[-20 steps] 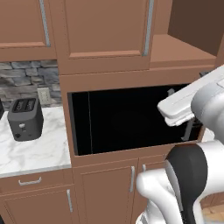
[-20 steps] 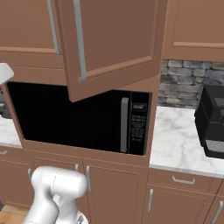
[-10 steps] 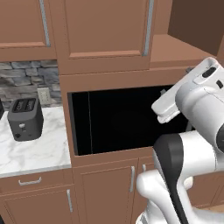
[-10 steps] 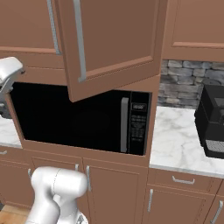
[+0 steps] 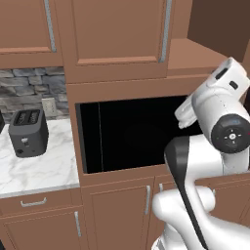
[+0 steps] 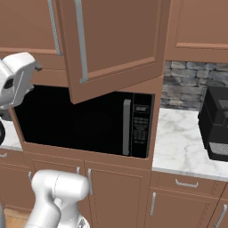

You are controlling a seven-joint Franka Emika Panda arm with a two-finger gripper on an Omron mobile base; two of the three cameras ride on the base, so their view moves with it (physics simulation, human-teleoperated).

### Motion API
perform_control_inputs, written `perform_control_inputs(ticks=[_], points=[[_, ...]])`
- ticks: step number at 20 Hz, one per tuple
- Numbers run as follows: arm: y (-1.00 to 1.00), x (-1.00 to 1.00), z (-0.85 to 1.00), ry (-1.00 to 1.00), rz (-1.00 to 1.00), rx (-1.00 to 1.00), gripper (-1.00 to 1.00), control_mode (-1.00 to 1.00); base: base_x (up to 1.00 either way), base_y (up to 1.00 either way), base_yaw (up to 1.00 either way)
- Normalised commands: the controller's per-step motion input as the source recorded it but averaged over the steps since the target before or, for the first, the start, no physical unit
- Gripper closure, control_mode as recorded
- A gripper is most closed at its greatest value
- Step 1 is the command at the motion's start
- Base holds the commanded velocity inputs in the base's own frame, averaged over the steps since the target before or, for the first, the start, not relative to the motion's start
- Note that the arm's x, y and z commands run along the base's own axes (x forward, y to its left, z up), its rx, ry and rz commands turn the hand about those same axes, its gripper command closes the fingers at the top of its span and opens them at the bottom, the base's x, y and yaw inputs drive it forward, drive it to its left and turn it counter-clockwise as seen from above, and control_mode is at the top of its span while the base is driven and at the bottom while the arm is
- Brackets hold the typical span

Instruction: Open the cabinet, retrieve the rolling pin, and place it next to the meat on the cutting board to prepare for tenderizing.

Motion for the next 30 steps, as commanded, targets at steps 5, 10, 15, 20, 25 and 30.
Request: perform_control_inputs(ticks=[5,10,15,20,25,30], points=[[-0.27,0.33,0.0,0.06,-0.18,-0.07,-1.0,-1.0,0.0,0.0,0.0],[-0.33,0.29,0.0,0.05,-0.14,-0.04,-1.0,-1.0,0.0,0.0,0.0],[-0.36,0.24,0.0,0.04,-0.12,-0.02,-1.0,-1.0,0.0,0.0,0.0],[-0.37,0.1,0.0,0.03,-0.09,-0.01,-1.0,-1.0,0.0,0.0,0.0],[-0.45,-0.07,0.0,0.01,-0.08,0.0,-1.0,-1.0,0.0,0.0,0.0],[-0.64,-0.53,0.0,0.0,-0.08,0.0,-1.0,-1.0,0.0,0.0,0.0]])
